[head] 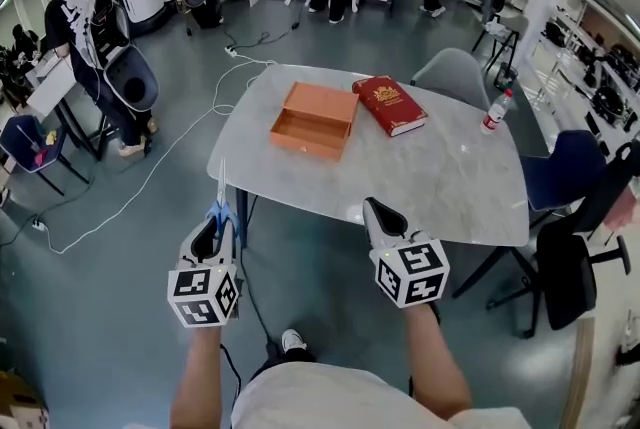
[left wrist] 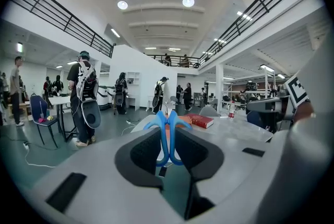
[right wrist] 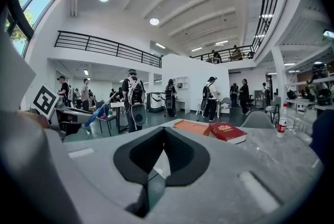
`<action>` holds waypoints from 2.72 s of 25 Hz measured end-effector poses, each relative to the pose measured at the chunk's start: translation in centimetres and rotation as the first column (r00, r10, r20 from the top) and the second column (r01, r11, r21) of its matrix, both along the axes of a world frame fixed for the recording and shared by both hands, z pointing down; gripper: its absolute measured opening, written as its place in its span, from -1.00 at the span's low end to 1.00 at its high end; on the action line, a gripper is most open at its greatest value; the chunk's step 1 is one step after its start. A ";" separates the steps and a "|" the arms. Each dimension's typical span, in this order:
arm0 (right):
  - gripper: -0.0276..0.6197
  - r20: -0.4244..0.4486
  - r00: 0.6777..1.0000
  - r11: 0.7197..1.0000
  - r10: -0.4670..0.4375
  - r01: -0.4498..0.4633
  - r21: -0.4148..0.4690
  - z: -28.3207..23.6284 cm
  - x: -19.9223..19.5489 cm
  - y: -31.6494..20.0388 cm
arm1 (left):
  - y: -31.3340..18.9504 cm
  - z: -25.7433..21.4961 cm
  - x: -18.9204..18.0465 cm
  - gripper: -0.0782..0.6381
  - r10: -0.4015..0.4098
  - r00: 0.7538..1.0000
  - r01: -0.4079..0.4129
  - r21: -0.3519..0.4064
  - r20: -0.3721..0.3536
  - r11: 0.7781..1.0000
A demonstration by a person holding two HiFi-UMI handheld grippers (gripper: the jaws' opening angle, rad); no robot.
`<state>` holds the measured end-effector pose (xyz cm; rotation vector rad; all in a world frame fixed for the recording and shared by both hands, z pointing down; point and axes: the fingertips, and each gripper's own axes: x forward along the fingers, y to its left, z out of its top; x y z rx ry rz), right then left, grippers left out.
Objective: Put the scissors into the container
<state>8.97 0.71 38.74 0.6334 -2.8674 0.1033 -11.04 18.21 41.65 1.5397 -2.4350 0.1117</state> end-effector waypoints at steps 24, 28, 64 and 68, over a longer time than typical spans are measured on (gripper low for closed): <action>-0.90 -0.010 0.999 0.999 0.041 -0.041 0.000 1.0 -9.7 -4.1 | -7.1 2.2 -9.5 -0.55 0.129 0.991 -0.129 0.001 -0.036 0.992; -0.90 -0.010 0.999 0.999 0.033 -0.033 0.007 1.2 -10.8 -5.3 | -8.6 2.3 -10.4 -0.55 0.135 0.990 -0.135 -0.006 -0.033 0.991; -0.90 0.007 1.000 0.998 0.001 0.000 -0.056 3.0 -18.9 -29.5 | -32.8 4.0 -15.6 -0.55 0.290 0.957 -0.282 -0.200 0.012 0.938; -0.90 0.011 1.000 0.997 -0.007 0.008 -0.072 3.4 -19.3 -30.6 | -34.3 4.5 -15.5 -0.55 0.351 0.936 -0.333 -0.254 0.026 0.908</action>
